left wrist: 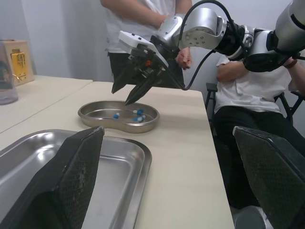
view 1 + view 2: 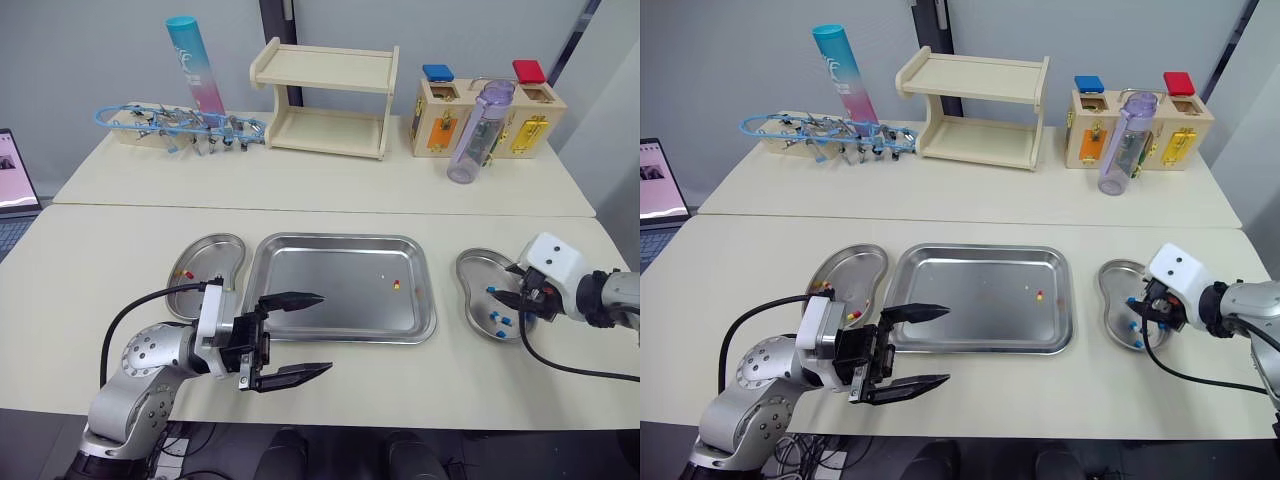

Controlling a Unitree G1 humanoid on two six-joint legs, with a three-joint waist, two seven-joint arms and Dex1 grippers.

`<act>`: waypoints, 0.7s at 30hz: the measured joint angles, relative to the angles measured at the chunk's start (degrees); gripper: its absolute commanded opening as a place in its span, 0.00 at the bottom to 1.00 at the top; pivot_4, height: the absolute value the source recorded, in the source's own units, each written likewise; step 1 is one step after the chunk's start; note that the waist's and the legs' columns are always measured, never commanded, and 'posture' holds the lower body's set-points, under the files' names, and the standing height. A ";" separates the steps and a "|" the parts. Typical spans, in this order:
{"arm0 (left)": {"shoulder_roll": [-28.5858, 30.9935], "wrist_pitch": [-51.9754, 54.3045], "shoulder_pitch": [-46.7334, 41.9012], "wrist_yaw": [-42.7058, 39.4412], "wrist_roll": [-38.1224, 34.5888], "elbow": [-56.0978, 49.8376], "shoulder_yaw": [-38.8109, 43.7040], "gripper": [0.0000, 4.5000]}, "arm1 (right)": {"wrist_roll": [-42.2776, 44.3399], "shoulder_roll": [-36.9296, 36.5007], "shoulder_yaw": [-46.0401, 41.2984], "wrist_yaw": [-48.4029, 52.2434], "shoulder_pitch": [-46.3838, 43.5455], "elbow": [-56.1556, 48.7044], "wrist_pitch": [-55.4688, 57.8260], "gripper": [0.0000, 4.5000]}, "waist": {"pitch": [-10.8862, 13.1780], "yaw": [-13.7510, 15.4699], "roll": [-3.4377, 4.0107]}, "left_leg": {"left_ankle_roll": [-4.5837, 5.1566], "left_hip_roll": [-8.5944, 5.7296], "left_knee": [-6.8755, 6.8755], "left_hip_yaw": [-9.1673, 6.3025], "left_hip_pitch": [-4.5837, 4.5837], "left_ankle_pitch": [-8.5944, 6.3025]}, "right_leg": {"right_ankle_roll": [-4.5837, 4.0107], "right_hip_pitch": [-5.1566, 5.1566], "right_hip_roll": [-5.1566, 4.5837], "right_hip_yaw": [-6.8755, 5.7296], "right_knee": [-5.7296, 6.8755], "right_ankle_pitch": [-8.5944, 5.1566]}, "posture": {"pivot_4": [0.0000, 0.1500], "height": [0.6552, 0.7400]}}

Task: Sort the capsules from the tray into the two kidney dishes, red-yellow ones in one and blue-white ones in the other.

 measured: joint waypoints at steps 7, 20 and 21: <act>2.07 0.28 4.13 8.71 4.14 -0.72 6.62 1.00 | 3.46 -1.21 -7.25 4.15 4.65 0.23 -11.35 1.00 | 0.04 0.10 -0.06 | 0.00 0.01 -0.02 -0.02 -0.01 0.00 | 0.00 0.00 0.00 -0.02 -0.02 0.00 | 1.00 1.00; 16.55 0.34 12.85 12.28 11.39 34.23 33.05 1.00 | 6.70 -1.20 -24.67 14.98 23.35 16.84 -33.92 1.00 | 0.05 -0.49 -0.08 | 0.01 0.01 -0.15 0.08 0.08 -0.01 | -0.01 -0.01 0.00 0.04 -0.05 -0.02 | 1.00 1.00; 16.89 -0.88 13.91 11.73 12.19 37.22 33.88 1.00 | 6.69 -1.52 -24.90 15.35 24.04 18.72 -33.86 1.00 | 0.05 -0.63 -0.07 | 0.01 0.01 -0.15 0.10 0.08 -0.01 | -0.01 -0.01 -0.01 0.05 -0.05 -0.02 | 1.00 1.00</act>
